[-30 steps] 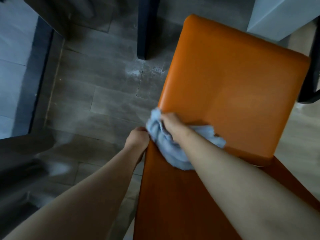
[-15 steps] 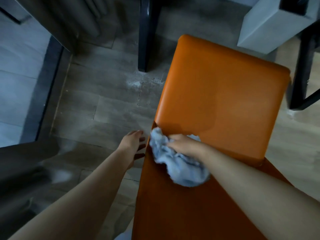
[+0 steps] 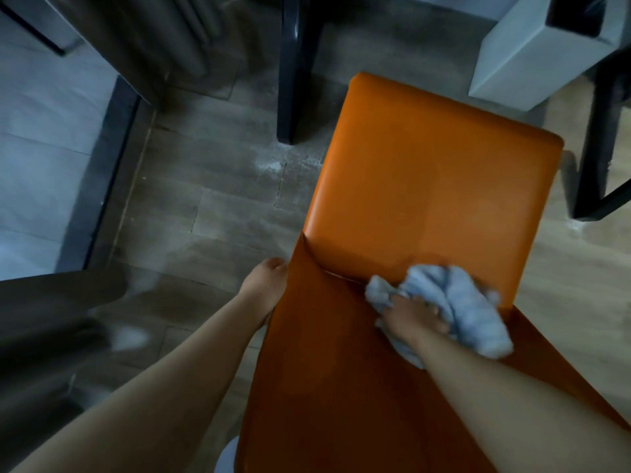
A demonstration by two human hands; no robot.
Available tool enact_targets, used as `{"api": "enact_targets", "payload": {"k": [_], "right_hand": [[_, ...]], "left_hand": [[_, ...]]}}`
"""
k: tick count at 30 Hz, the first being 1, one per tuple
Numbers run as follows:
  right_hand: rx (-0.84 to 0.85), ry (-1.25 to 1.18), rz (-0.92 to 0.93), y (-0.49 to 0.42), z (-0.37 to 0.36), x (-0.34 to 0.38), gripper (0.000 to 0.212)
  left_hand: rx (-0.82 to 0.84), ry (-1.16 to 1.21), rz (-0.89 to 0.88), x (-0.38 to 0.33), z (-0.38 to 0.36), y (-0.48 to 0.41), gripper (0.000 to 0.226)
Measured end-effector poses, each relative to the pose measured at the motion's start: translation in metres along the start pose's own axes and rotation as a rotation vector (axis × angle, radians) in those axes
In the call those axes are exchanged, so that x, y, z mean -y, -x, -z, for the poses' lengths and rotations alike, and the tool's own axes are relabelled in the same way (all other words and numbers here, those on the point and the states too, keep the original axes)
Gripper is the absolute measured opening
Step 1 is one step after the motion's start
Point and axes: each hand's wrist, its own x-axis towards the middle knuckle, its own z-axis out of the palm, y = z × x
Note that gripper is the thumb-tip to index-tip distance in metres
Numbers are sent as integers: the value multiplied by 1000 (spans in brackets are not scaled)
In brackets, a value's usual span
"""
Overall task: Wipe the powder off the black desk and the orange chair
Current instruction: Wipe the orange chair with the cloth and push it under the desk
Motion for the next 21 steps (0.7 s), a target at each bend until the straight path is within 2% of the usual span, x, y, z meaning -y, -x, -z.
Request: {"api": "enact_targets", "payload": {"k": [1,2,4,6,7,8,10,13,15,16,19,21], "right_hand": [[105,-56,-18,5,-1,7,60],[29,47,9,4,-11,22,46],[-287,212,212,-4,-47,59,64],[-355,198,448,-5,-78,76,52],[-376,234,495,-8,-73,65,43],[-388,234,487,-13,-59,44,37],[-486,145,308,-13,-15,-20,39],[-776,104,-55,-3,47,-91,68],[-841,-79,-143,-4,68,-102,77],[-825,-96,-152,-9,71,-100,71],[-632,71,-101,-25,56,-75,50],[-582,392,-29,-26,39,-57,47]], "left_hand": [[-20,-107,-57,-3,1,-2,34],[-34,-203,-92,-7,1,-3,36],[-20,-373,-139,-16,-2,-4,36],[-21,-510,-168,-23,-6,-4,34],[-19,-583,-190,-25,-8,-3,34],[-15,-674,-203,-26,-11,-2,34],[-18,-891,-222,-24,-16,2,35],[-14,-1125,-229,-27,-22,5,33],[-12,-1172,-212,-31,-25,6,32],[-25,-1167,-203,-32,-28,5,32],[-109,-1143,-180,-34,-36,8,30],[-152,-1158,-186,-31,-40,8,29]]}}
